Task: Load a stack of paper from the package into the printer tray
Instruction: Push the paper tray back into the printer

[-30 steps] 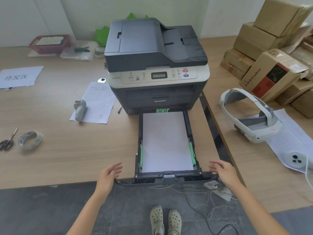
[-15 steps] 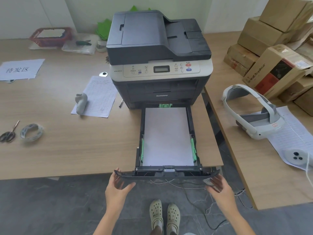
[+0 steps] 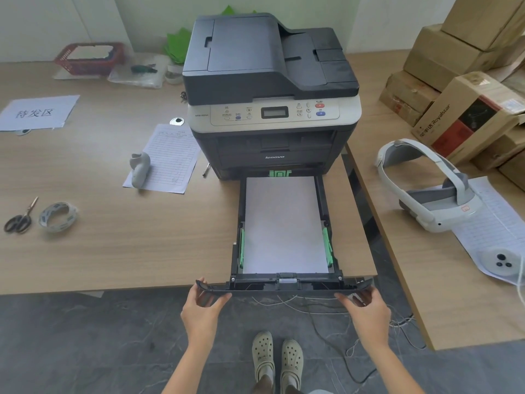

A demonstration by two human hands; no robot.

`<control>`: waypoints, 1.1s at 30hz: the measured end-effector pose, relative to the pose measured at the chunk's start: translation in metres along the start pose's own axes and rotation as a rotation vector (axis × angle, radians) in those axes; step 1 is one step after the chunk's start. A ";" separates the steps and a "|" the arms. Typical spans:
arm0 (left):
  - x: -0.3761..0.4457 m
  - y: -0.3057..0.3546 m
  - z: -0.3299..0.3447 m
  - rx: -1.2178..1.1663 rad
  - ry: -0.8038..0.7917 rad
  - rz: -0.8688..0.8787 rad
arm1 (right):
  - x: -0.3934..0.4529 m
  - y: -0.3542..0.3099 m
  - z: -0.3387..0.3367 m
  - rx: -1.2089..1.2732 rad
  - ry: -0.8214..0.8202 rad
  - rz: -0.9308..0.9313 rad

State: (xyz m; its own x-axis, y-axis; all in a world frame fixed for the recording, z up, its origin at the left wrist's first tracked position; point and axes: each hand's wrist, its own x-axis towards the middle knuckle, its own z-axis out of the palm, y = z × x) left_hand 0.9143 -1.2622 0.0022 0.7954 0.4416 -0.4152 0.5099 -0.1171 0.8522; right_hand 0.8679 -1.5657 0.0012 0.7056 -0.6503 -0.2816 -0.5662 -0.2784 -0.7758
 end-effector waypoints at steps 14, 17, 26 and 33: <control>0.011 0.002 0.000 -0.078 0.042 -0.020 | 0.005 -0.006 0.000 0.027 0.052 -0.033; 0.012 0.000 0.001 -0.092 0.041 -0.030 | 0.009 -0.003 0.000 0.025 0.019 -0.030; 0.004 -0.003 0.002 -0.081 0.083 -0.019 | 0.012 0.003 -0.004 0.040 -0.002 -0.069; 0.005 0.002 0.002 -0.071 0.109 -0.014 | 0.013 -0.003 -0.001 0.027 -0.011 -0.084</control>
State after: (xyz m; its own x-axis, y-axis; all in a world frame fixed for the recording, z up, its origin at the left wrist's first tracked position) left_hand 0.9195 -1.2621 0.0011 0.7458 0.5373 -0.3937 0.4936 -0.0488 0.8683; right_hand 0.8781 -1.5736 0.0004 0.7549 -0.6174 -0.2214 -0.4934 -0.3120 -0.8119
